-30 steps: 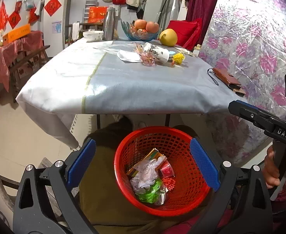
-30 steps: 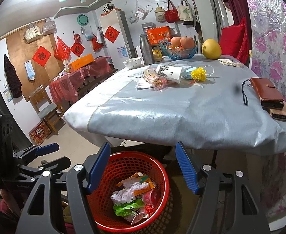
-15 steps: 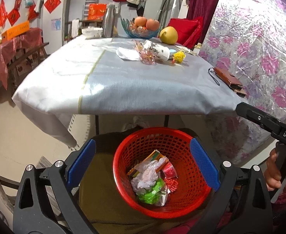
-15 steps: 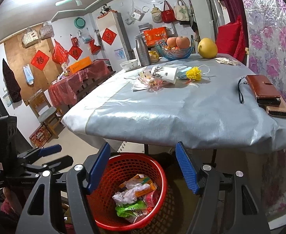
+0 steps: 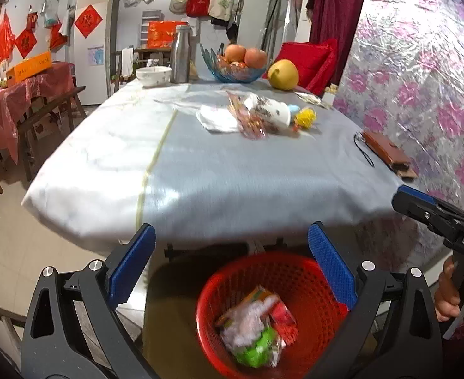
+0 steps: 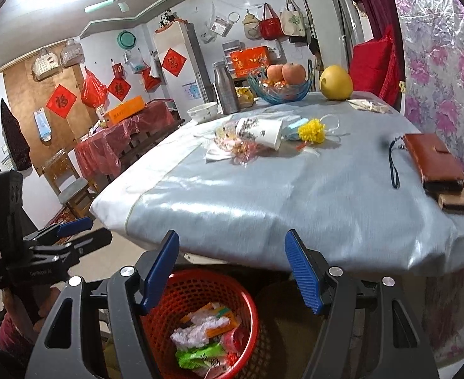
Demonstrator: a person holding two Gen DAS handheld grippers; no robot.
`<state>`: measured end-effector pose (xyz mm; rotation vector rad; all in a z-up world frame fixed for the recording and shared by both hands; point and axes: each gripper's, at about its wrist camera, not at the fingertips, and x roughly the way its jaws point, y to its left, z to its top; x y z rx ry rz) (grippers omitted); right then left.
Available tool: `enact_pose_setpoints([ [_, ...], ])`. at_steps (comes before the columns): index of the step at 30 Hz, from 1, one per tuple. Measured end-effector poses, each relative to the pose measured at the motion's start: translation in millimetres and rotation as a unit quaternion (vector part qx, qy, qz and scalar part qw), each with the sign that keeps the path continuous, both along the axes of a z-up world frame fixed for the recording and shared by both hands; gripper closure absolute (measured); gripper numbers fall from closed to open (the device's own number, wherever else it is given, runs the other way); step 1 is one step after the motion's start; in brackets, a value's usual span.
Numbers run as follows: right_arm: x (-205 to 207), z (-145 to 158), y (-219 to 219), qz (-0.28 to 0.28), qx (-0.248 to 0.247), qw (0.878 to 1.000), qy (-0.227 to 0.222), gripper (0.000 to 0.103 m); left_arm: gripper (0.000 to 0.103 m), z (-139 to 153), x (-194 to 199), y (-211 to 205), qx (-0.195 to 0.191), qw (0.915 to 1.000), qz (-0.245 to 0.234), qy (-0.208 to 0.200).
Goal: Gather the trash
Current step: 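Move both tools back over the table toward the paper cup, then grasp the pink-gold candy wrapper with the left tool while the right tool grasps the white paper cup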
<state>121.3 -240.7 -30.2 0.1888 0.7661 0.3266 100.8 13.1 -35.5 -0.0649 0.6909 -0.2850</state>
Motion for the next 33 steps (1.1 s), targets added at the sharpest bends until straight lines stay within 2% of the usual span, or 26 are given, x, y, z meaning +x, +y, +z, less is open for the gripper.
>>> enact_pose_setpoints([
  [10,50.9,-0.3,-4.5,-0.007,0.002,1.000,0.000,0.035,0.009,11.7,72.3,2.6,0.007,0.9999,0.014,-0.003],
  [18,91.7,-8.1,-9.1,-0.012,0.002,1.000,0.012,0.035,0.009,13.8,124.4,-7.0,0.008,0.9999,0.007,0.006],
  [29,136.8,-22.0,-16.1,-0.024,0.005,0.999,0.024,0.034,0.009,-1.3,199.7,-36.6,0.008,0.9994,-0.012,0.031],
  [33,151.1,-24.0,-19.8,-0.031,0.005,0.999,0.023,0.030,0.009,-9.2,225.4,-44.3,0.011,0.9991,-0.012,0.040],
])
